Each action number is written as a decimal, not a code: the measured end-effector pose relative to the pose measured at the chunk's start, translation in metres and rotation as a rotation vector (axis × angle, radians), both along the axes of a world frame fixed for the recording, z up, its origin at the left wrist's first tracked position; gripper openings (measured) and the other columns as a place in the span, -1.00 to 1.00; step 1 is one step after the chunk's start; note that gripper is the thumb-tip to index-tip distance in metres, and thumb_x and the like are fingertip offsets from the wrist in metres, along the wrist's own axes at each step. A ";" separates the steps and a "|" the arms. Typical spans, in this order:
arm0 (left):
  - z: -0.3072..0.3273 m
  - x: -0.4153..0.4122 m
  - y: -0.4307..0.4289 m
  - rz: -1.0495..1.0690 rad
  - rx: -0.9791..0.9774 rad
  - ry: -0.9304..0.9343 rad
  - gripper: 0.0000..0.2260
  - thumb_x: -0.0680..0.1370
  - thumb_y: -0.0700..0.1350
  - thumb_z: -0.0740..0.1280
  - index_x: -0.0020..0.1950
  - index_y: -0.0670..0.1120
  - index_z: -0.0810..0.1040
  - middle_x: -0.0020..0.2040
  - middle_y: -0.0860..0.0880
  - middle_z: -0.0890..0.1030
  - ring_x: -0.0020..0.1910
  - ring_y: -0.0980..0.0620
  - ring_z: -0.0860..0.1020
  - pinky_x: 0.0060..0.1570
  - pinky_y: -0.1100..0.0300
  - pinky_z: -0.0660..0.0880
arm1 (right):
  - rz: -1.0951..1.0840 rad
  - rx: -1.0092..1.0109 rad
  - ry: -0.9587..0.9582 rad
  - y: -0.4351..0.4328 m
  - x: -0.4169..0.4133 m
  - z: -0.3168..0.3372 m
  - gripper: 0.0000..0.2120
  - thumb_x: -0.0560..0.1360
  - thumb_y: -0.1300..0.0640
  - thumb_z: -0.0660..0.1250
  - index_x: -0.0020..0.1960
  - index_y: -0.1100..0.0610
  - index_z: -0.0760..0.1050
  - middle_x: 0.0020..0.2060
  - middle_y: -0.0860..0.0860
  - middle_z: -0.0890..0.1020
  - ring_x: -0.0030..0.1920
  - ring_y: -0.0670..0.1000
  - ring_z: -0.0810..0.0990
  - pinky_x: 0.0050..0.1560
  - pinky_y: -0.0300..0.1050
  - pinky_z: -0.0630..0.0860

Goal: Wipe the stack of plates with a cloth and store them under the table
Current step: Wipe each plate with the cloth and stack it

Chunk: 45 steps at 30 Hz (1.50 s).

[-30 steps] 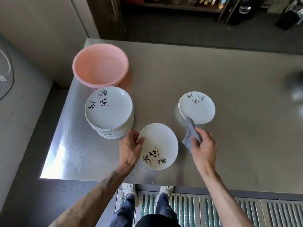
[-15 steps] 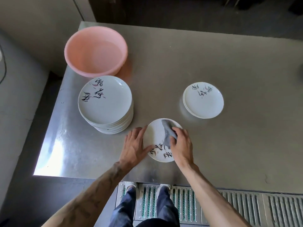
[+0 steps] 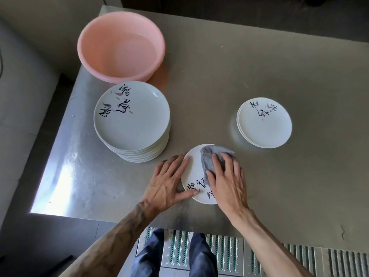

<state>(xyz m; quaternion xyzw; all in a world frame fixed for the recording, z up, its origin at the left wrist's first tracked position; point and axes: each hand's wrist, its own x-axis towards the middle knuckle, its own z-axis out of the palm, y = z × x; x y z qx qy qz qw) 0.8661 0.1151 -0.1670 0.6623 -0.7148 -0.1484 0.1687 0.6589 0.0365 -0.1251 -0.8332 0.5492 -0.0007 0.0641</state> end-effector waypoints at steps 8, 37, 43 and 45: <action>-0.010 0.002 -0.002 -0.023 -0.083 -0.032 -0.08 0.52 0.50 0.24 0.65 -0.11 0.21 0.68 -0.02 0.16 0.63 -0.02 0.20 0.58 -0.03 0.11 | 0.230 -0.018 -0.057 0.000 0.000 -0.013 -0.48 0.63 -0.04 0.27 0.52 0.18 0.38 0.46 0.06 0.44 0.34 0.12 0.46 0.34 0.05 0.43; -0.008 -0.011 -0.006 0.085 -0.083 -0.129 -0.01 0.41 0.58 0.26 0.54 -0.18 0.41 0.62 -0.09 0.28 0.49 -0.10 0.41 0.45 -0.17 0.32 | 0.267 0.120 -0.040 0.032 -0.034 -0.029 -0.45 0.73 0.00 -0.09 0.66 0.18 -0.01 0.66 0.09 0.03 0.65 0.03 0.00 0.61 0.05 0.10; -0.010 0.002 -0.009 0.025 -0.105 -0.195 -0.23 0.54 0.49 0.21 0.47 -0.10 0.47 0.60 -0.09 0.31 0.55 -0.12 0.33 0.49 -0.13 0.27 | 0.114 0.079 0.005 0.006 -0.029 -0.022 -0.44 0.72 0.01 -0.07 0.66 0.21 0.00 0.65 0.12 0.05 0.64 0.06 0.04 0.60 0.06 0.13; -0.014 -0.001 -0.011 0.017 -0.114 -0.182 -0.23 0.53 0.49 0.23 0.43 -0.13 0.48 0.64 -0.09 0.25 0.61 -0.10 0.25 0.53 -0.16 0.24 | 0.153 0.106 -0.040 0.032 -0.022 -0.025 -0.44 0.72 -0.01 -0.08 0.66 0.19 0.02 0.65 0.11 0.07 0.64 0.05 0.05 0.60 0.06 0.13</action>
